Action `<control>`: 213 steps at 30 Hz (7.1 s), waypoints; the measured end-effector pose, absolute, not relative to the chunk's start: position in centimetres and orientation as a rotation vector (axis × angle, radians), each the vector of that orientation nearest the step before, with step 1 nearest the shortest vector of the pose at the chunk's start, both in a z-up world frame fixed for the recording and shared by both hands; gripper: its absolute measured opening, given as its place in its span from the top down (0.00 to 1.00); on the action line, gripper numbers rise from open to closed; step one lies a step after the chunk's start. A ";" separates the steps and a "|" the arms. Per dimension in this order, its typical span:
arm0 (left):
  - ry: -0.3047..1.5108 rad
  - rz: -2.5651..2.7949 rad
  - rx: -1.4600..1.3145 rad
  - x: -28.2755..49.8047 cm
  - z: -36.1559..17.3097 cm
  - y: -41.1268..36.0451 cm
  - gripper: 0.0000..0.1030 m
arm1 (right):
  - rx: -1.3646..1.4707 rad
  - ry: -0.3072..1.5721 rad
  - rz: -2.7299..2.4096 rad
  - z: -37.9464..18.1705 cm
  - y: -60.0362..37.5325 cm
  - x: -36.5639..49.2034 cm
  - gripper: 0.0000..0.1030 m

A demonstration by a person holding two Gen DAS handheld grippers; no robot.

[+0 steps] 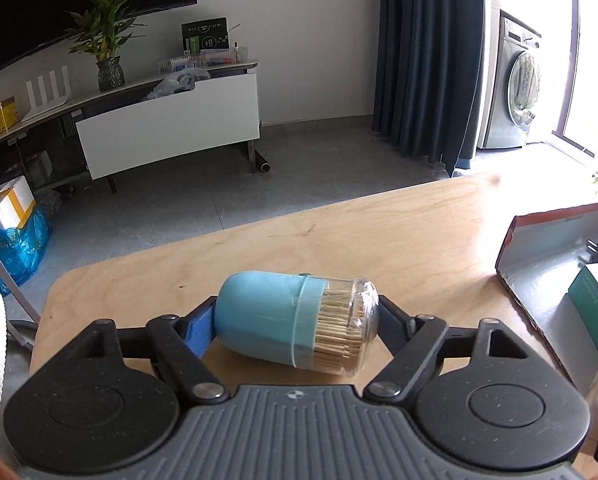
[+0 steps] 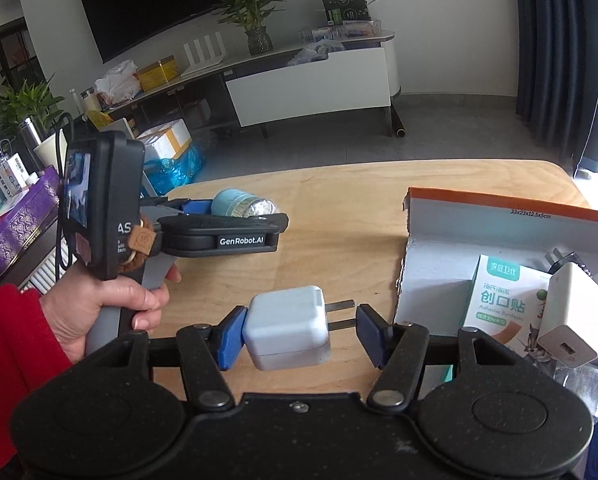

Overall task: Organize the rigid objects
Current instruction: 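Carry the toothpick jar and charger cube with both grippers over the box, then lower the toothpick jar with left gripper while right gripper lowers the charger cube into the box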

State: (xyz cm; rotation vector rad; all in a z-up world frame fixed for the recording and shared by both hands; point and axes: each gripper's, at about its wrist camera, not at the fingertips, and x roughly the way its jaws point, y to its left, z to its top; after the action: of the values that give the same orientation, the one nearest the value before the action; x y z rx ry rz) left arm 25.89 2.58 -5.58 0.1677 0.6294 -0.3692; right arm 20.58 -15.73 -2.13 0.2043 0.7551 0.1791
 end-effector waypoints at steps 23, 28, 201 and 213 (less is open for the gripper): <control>0.669 -0.169 0.013 12.9 0.9 2.2 0.21 | 0.193 0.652 0.159 1.5 -17.7 12.4 0.31; 0.659 -0.171 -0.019 11.1 1.9 1.6 0.21 | 0.196 0.620 0.147 2.5 -18.4 10.6 0.31; 0.682 -0.448 0.058 12.7 2.0 -12.9 0.21 | 0.305 0.525 -0.083 3.5 -32.1 7.0 0.30; 0.692 -0.444 0.056 13.5 1.8 -12.9 0.21 | 0.309 0.542 -0.085 2.9 -32.6 8.0 0.30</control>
State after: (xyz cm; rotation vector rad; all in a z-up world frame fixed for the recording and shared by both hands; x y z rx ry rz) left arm 13.49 -12.93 1.85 0.0555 0.6921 -0.4440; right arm 7.98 -32.59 2.91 0.3093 0.5415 -0.0847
